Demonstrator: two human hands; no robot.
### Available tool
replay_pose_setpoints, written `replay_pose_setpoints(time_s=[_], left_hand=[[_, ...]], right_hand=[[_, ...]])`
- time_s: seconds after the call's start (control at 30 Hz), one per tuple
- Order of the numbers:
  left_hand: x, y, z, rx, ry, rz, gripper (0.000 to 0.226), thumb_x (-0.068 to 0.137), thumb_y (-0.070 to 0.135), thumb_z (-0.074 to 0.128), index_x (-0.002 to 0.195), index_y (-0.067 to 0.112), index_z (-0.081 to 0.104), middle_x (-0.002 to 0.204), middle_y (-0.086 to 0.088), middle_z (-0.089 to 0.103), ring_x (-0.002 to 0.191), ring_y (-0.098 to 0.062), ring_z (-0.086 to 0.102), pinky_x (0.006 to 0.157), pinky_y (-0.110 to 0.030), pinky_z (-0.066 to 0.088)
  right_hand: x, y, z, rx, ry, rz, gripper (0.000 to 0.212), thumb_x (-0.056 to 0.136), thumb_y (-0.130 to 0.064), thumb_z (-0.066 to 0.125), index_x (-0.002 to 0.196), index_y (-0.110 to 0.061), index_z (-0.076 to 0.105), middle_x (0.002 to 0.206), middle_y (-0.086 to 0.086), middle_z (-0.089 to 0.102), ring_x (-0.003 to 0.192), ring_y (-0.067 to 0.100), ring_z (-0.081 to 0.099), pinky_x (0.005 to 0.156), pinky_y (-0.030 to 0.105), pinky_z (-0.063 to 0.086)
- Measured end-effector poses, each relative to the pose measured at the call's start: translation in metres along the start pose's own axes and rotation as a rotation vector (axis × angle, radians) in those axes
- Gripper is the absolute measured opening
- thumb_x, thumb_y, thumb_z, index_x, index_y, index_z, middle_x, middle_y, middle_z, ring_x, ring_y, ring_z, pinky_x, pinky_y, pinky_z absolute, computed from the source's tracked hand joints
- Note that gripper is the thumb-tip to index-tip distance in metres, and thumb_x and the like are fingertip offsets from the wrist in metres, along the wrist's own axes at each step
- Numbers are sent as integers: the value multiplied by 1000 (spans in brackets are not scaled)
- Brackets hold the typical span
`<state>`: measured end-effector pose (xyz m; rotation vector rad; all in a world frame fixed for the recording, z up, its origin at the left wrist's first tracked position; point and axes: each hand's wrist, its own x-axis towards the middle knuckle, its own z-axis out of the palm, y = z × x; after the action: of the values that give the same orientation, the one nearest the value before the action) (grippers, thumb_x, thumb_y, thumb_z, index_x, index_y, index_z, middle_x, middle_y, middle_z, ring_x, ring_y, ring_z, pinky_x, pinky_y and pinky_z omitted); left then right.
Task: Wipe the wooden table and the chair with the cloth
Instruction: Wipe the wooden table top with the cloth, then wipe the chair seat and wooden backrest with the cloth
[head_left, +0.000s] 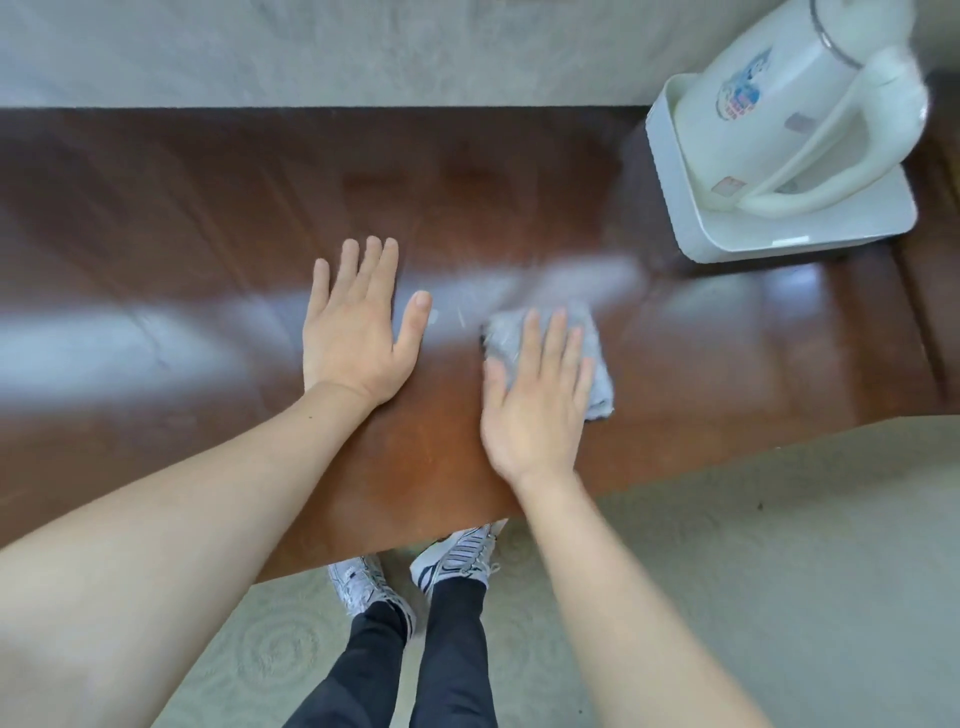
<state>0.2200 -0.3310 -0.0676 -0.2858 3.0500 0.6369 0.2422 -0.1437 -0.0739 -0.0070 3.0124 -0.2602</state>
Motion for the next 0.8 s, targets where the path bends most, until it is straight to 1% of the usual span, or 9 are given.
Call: replay_pose_setpoints(time_s=[0.13,0.27,0.37,0.43,0.47,0.57,0.67,0.73,0.8], left_hand=[[-11,-1,-11,-252,11,-22,78,96,57,19,153,8,40,157,-15,42,151,-28,21,124,-41,11],[-30,-16,-28,-306,-239,-1,86,91,67,10,158,17,30,165,-7,29,156,-23,11,126,-39,12],[-67,-26,-46,-304,-317,51,75,96,59,17,159,19,27,166,-1,26,155,-12,11,126,-33,13],[-95,-28,-62,-345,-334,34,72,97,57,19,159,21,26,166,3,25,154,-6,12,125,-27,13],[-106,-28,-72,-379,-326,12,73,97,59,19,160,22,26,166,5,25,153,-4,14,123,-24,13],[-137,-26,-102,-461,-269,-72,78,95,68,21,160,26,26,164,9,29,150,-4,25,121,-23,20],[-160,-20,-133,-661,-158,-254,66,100,57,45,158,29,30,154,8,46,134,-8,50,111,-26,38],[-170,-14,-153,-859,-36,-432,63,97,42,60,153,24,38,130,5,64,110,-10,63,100,-26,46],[-184,-11,-173,-1065,90,-594,62,92,29,72,146,18,45,105,4,69,94,-13,65,96,-37,51]], right_hand=[[-99,-28,15,33,-80,-203,64,103,-49,29,159,-20,16,167,8,9,155,26,5,124,47,9],[-126,-22,2,162,-178,-360,52,102,-26,45,153,-25,36,164,-3,24,153,18,15,123,41,13],[-112,-33,-30,588,-324,-72,41,104,-22,45,143,-36,48,152,-13,45,145,5,32,120,32,24],[-99,-50,-61,937,-409,199,28,103,-31,47,121,-47,61,112,-18,69,107,6,61,94,27,47],[-93,-57,-75,1070,-437,266,23,103,-33,48,115,-43,64,100,-17,71,95,9,65,85,24,50],[-83,-76,-115,1298,-629,301,27,104,-36,47,120,-26,67,116,-2,74,110,18,67,89,33,51],[-87,-96,-148,1434,-839,268,41,101,-42,47,122,-16,70,123,11,70,111,27,65,86,40,52],[-92,-105,-163,1508,-929,238,47,100,-45,47,125,-12,69,129,15,67,117,26,64,97,41,52],[-99,-111,-178,1517,-1010,173,49,99,-49,47,124,-14,70,129,14,67,116,26,66,91,39,56]])
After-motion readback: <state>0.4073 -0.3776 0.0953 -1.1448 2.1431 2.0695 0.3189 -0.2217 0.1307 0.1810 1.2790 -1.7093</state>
